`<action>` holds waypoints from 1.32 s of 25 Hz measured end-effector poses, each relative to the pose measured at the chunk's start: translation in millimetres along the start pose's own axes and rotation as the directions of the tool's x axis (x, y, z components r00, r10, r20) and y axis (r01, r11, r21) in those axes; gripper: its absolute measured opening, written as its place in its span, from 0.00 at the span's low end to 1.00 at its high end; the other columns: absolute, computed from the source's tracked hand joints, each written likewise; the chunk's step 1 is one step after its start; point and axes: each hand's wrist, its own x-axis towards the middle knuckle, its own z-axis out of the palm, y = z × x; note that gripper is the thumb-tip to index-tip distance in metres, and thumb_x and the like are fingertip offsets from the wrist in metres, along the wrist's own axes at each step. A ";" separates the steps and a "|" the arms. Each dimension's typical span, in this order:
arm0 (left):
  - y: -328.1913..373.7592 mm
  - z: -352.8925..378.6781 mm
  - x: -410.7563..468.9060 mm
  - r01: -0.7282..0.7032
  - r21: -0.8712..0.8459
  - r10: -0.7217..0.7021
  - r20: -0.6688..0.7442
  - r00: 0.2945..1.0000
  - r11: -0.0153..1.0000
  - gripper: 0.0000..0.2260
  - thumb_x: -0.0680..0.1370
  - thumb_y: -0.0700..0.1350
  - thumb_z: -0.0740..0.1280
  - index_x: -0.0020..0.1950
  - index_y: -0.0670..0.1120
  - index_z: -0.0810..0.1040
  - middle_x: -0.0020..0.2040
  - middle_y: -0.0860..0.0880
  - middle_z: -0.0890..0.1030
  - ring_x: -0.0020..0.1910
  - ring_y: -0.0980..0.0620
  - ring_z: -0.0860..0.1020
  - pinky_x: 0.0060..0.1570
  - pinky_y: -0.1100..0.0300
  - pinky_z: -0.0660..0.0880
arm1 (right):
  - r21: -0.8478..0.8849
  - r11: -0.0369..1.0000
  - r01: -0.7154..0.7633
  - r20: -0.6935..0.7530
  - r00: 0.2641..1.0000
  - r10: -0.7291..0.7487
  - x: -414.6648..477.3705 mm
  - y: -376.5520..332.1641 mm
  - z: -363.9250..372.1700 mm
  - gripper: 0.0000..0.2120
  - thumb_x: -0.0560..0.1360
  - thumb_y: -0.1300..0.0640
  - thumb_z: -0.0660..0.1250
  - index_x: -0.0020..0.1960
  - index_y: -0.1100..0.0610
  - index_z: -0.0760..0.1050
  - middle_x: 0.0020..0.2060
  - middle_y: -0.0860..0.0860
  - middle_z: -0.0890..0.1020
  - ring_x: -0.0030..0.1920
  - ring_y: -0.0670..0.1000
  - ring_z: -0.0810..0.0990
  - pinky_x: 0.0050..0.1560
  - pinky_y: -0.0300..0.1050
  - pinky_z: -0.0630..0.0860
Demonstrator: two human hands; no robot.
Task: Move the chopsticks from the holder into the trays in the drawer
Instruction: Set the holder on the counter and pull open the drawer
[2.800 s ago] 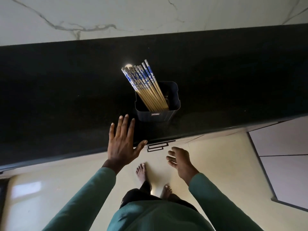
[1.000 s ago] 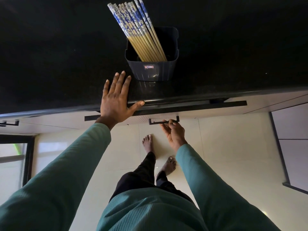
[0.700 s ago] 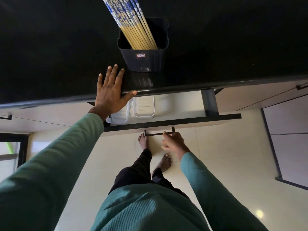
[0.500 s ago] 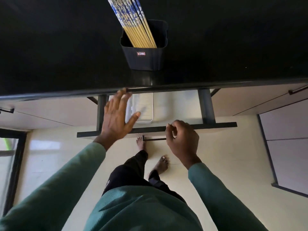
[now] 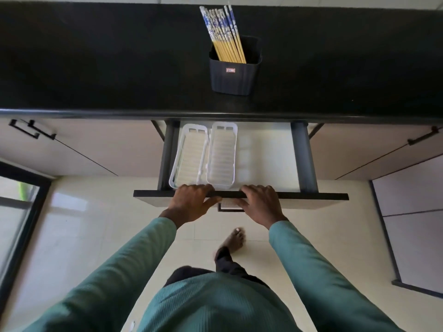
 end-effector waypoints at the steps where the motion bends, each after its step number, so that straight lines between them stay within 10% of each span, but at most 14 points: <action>1: 3.1 5.1 -11.2 -0.011 0.001 0.011 -0.020 1.000 1.000 0.22 0.81 0.68 0.53 0.54 0.55 0.78 0.47 0.53 0.85 0.44 0.45 0.84 0.39 0.55 0.67 | -0.001 1.000 -0.001 -0.010 1.000 0.001 -11.3 -2.9 3.7 0.24 0.80 0.33 0.60 0.57 0.52 0.80 0.51 0.51 0.87 0.52 0.58 0.84 0.51 0.51 0.71; 9: 40.5 47.0 -111.4 -0.042 0.012 0.043 -0.107 0.993 0.999 0.21 0.83 0.66 0.54 0.51 0.51 0.76 0.45 0.51 0.84 0.42 0.44 0.82 0.42 0.52 0.67 | -0.021 0.999 -0.032 0.041 0.999 0.033 -113.0 -34.5 37.6 0.14 0.81 0.45 0.67 0.65 0.48 0.78 0.53 0.49 0.87 0.55 0.58 0.84 0.54 0.52 0.72; 21: 49.7 56.3 -166.8 -0.001 -0.052 -0.007 -0.151 0.988 0.999 0.26 0.80 0.70 0.49 0.53 0.54 0.79 0.46 0.53 0.84 0.44 0.47 0.82 0.44 0.53 0.64 | 0.089 0.991 -0.104 0.078 0.992 0.097 -166.5 -56.5 29.7 0.25 0.80 0.31 0.59 0.59 0.49 0.81 0.52 0.51 0.87 0.55 0.59 0.83 0.57 0.53 0.73; 27: 31.7 37.0 -127.9 0.321 -0.441 -0.373 -0.034 0.927 0.838 0.23 0.81 0.66 0.60 0.59 0.49 0.81 0.52 0.49 0.87 0.51 0.45 0.84 0.43 0.55 0.72 | 0.320 0.850 -0.418 0.221 0.905 0.362 -124.7 -53.4 20.5 0.24 0.79 0.33 0.59 0.56 0.51 0.82 0.49 0.52 0.87 0.54 0.60 0.84 0.49 0.49 0.76; 30: 9.1 39.0 -98.3 0.459 -0.346 -0.478 0.033 0.878 0.818 0.18 0.80 0.57 0.67 0.58 0.44 0.83 0.53 0.43 0.87 0.53 0.39 0.83 0.46 0.55 0.73 | 0.463 0.739 -0.488 0.281 0.872 0.400 -83.5 -48.0 26.3 0.24 0.81 0.45 0.65 0.70 0.59 0.78 0.64 0.59 0.83 0.65 0.62 0.80 0.63 0.50 0.76; 33: -2.8 52.7 -68.2 0.549 -0.271 -0.524 0.166 0.836 0.791 0.18 0.80 0.56 0.67 0.57 0.41 0.83 0.53 0.40 0.86 0.53 0.37 0.82 0.47 0.53 0.75 | 0.473 0.731 -0.492 0.310 0.870 0.384 -45.1 -47.3 40.1 0.20 0.81 0.48 0.64 0.63 0.63 0.78 0.56 0.62 0.85 0.60 0.65 0.81 0.60 0.53 0.78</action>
